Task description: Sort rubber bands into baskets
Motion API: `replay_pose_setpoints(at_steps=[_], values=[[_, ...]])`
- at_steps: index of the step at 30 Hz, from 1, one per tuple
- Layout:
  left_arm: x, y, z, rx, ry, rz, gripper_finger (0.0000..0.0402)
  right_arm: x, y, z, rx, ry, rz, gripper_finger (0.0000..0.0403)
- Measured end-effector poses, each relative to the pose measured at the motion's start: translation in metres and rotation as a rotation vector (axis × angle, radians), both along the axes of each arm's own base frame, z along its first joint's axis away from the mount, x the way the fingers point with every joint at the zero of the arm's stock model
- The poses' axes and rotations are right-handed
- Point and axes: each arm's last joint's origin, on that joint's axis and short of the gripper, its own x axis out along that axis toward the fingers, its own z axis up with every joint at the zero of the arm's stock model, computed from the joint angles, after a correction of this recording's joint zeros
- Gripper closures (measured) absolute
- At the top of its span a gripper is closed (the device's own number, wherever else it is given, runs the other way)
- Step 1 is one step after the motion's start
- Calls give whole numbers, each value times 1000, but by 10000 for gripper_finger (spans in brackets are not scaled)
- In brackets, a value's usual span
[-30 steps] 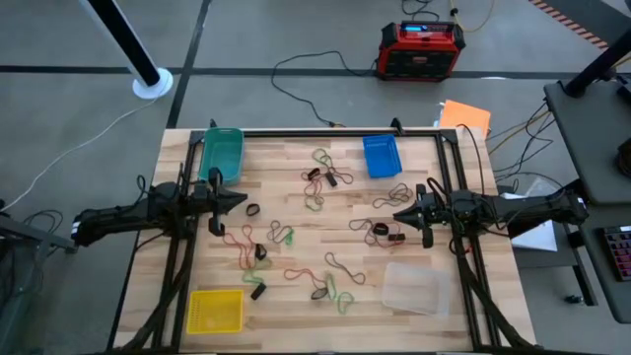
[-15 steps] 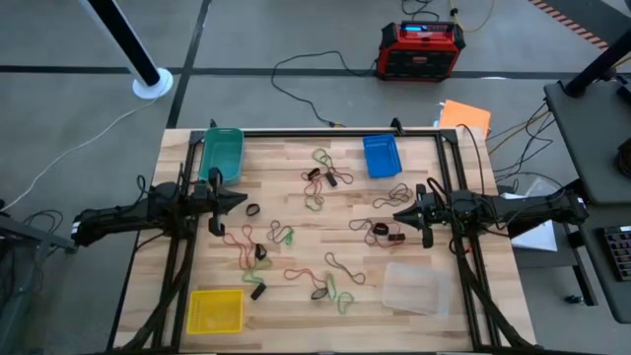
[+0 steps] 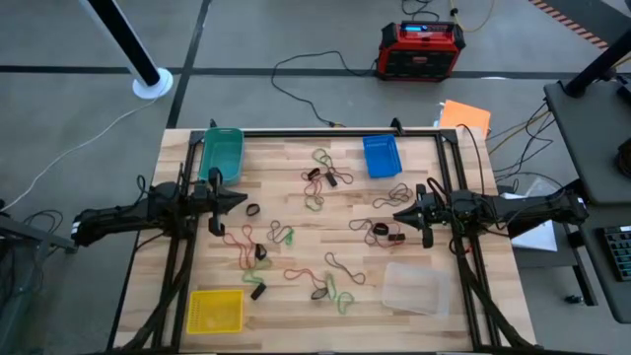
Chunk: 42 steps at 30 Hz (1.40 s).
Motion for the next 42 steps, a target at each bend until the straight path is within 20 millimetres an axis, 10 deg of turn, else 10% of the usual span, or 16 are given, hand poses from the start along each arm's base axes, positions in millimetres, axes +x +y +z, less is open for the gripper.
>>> replay_pose_setpoints(at_steps=[10, 23, 42], values=[[-2, 1, 13, -548, -219, -62, 402, 0, 0, 0, -12, -1, 3, 374], [-4, 1, 26, -560, -334, -65, 402, 3, 0, 17, -18, -183, 11, 374], [34, 5, 40, -491, 760, 229, 402, -1, -1, 57, -62, -449, -34, 374]])
